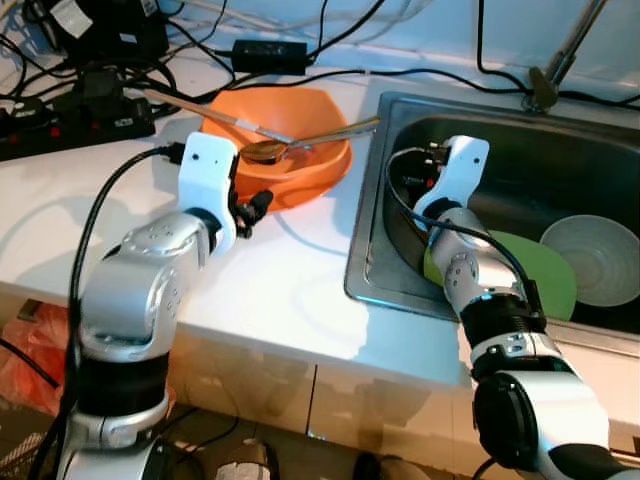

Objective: Kitchen organization

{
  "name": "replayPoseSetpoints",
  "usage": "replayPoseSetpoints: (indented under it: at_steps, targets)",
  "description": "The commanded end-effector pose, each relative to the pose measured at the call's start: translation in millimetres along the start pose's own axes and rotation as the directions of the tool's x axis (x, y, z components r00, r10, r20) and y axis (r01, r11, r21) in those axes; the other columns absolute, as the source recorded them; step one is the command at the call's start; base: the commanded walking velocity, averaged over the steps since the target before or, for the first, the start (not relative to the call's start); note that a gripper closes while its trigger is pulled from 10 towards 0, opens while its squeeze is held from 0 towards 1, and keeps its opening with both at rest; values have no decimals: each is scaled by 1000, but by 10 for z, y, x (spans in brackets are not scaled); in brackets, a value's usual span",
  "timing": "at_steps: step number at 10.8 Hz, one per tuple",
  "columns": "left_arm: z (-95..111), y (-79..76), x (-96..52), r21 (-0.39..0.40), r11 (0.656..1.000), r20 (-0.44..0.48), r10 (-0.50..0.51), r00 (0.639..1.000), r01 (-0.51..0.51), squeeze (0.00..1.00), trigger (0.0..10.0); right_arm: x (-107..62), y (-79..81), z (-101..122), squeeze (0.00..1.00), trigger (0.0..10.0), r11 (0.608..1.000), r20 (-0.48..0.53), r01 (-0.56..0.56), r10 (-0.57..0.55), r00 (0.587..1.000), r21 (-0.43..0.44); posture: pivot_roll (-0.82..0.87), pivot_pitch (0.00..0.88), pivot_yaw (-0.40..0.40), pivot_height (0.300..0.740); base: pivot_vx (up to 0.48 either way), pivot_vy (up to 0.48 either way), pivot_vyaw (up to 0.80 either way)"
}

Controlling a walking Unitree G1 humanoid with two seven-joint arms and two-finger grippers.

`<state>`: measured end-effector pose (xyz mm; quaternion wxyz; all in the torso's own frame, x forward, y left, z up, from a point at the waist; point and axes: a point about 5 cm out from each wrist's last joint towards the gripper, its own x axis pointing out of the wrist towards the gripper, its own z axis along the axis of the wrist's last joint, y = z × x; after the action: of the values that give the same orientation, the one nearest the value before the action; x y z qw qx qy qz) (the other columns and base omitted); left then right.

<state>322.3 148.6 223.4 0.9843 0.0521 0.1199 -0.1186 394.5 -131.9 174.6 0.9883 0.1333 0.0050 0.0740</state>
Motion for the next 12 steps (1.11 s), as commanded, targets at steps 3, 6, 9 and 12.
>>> replayPoseSetpoints:
  at_steps: [3,6,9,12]
  targets:
    - [11,10,79,12,1000,5,10,1000,-10,0,10000,3,10,11,0,10000,1000,4,-1,1,1000,2,161,120,-17,723,0,0,0]
    - [35,-6,169,27,1000,10,-8,1000,8,0,10000,2,12,12,0,10000,1000,5,0,0,1000,3,156,123,-14,723,0,0,0]
    - [86,-23,298,49,998,17,-39,999,38,0,10000,3,14,18,0,10000,1000,8,2,-2,1000,5,144,126,-6,723,0,0,0]
    - [105,-61,415,48,996,11,-77,997,77,0,10000,-3,13,19,0,10000,1000,12,5,-6,1000,8,135,129,0,723,0,0,0]
